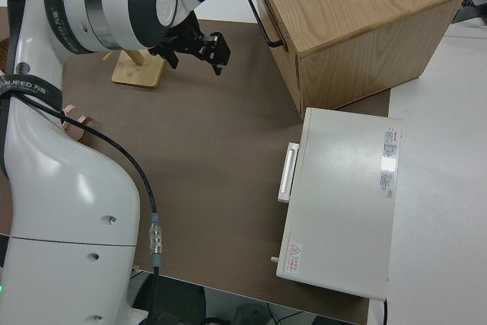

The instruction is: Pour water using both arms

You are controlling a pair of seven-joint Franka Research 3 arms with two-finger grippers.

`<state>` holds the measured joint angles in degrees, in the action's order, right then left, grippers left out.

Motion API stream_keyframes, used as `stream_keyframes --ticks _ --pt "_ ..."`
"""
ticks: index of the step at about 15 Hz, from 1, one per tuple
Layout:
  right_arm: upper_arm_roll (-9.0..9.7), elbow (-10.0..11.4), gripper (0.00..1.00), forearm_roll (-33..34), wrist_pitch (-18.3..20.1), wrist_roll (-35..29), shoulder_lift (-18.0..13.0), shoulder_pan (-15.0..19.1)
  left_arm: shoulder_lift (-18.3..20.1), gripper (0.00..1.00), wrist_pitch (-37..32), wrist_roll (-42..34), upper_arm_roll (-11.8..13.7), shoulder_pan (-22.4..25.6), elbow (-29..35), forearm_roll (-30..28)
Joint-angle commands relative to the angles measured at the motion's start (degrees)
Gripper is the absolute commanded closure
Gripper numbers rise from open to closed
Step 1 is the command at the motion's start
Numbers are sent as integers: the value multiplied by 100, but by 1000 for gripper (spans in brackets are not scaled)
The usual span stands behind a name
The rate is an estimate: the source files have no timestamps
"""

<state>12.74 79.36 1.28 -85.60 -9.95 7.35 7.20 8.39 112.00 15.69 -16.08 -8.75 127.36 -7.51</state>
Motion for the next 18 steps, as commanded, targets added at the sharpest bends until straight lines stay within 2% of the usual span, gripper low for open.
stream_keyframes --ticks 1,7,9,12,15,18 --pt "71 9 13 -57 -9 133 -31 115 707 1000 892 -31 9 -83 859 -137" --pt "71 9 13 -57 -9 133 -31 115 1181 1000 1218 -49 0 -66 1308 -137" --pt "71 9 11 -57 -9 133 -31 115 1288 1000 1227 -49 88 39 1300 -67" --pt "71 9 13 -57 -9 133 -31 115 1297 1000 1236 -58 123 574 1055 266" --pt "71 9 13 -57 -9 133 -31 115 1209 1000 1228 -101 132 1136 546 557" --pt "71 9 13 -57 -9 133 -31 115 1165 1000 1184 -513 132 1760 -34 680"
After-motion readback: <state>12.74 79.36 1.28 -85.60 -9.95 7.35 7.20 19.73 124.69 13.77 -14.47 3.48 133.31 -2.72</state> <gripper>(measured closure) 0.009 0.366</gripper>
